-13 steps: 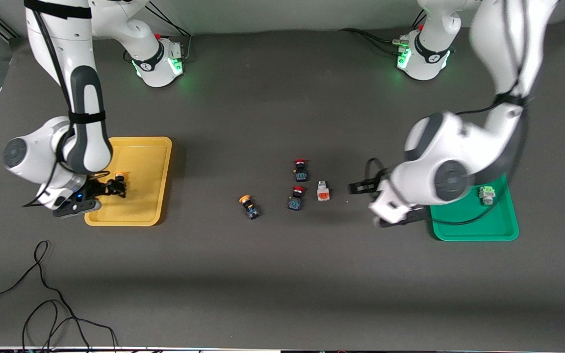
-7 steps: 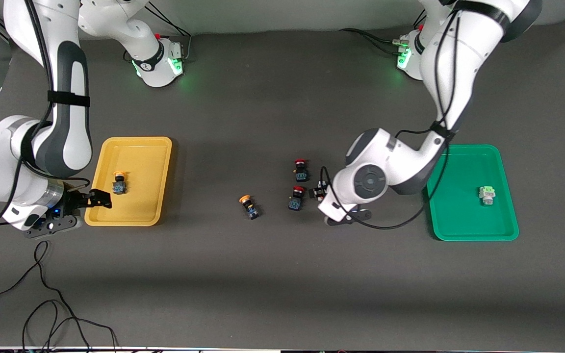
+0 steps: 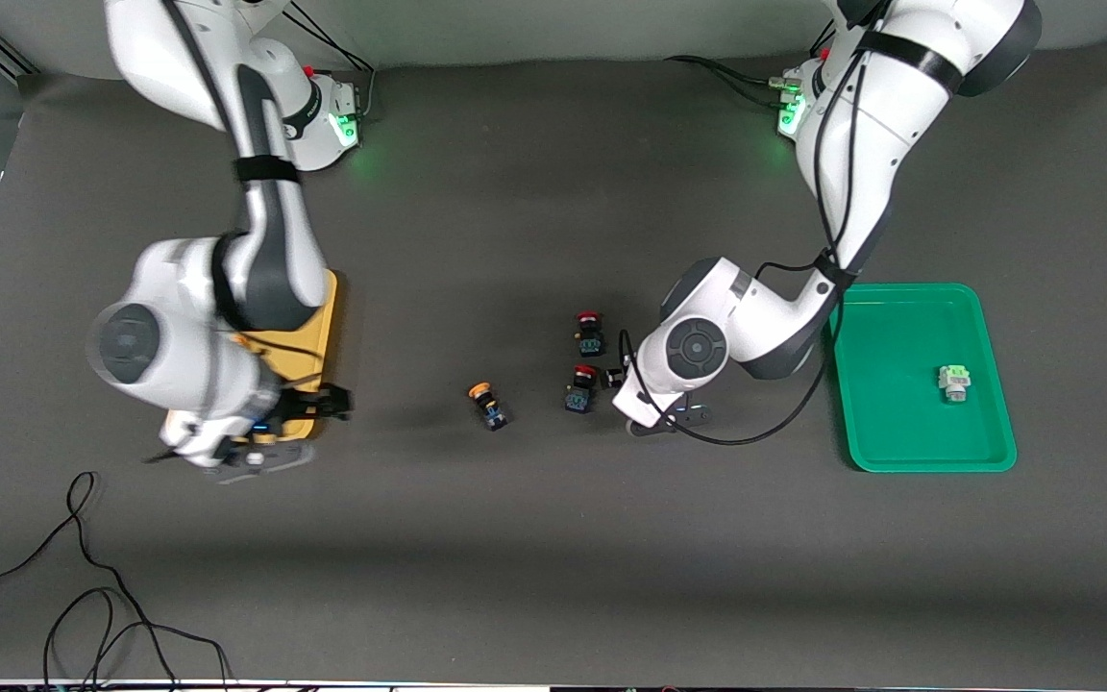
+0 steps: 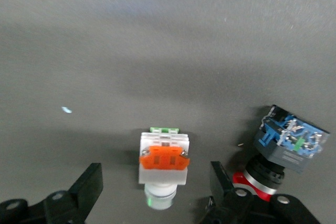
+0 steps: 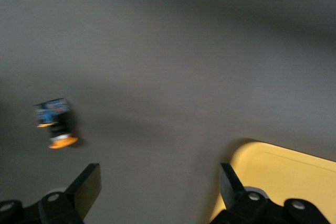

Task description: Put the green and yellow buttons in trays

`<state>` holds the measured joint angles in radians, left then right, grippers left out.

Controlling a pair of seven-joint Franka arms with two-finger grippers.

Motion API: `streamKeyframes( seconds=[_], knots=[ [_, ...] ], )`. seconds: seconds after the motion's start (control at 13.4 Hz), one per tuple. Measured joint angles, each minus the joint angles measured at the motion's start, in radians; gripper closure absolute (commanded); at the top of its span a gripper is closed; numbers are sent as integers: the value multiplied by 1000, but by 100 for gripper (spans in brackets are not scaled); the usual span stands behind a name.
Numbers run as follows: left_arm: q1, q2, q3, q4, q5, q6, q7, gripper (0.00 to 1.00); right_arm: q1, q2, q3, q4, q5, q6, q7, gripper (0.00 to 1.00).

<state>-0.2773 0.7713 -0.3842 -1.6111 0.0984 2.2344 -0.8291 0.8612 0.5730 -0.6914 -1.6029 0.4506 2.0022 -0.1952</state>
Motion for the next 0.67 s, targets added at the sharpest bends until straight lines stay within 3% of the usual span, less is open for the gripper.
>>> streamKeyframes(
  seconds=[0.07,0.15,0.22,0.3,0.37,0.67],
  knots=[
    [-32,8,26,-4,2,19,-8,20,0,18,45,22,0,0,30,0],
    [-64,16,53,-4,2,34,-14,39,2,39,89,47,0,1,63,0],
    [-88,22,72,-4,2,42,-17,62,3,59,131,70,0,1,96,0],
    [-99,20,81,-2,4,43,-20,95,7,79,167,89,-1,1,129,0],
    [-100,17,82,-1,4,43,-21,100,18,98,187,106,-1,2,157,0],
    [-100,4,85,14,5,27,-100,100,87,154,197,131,-3,47,260,0]
  ],
)
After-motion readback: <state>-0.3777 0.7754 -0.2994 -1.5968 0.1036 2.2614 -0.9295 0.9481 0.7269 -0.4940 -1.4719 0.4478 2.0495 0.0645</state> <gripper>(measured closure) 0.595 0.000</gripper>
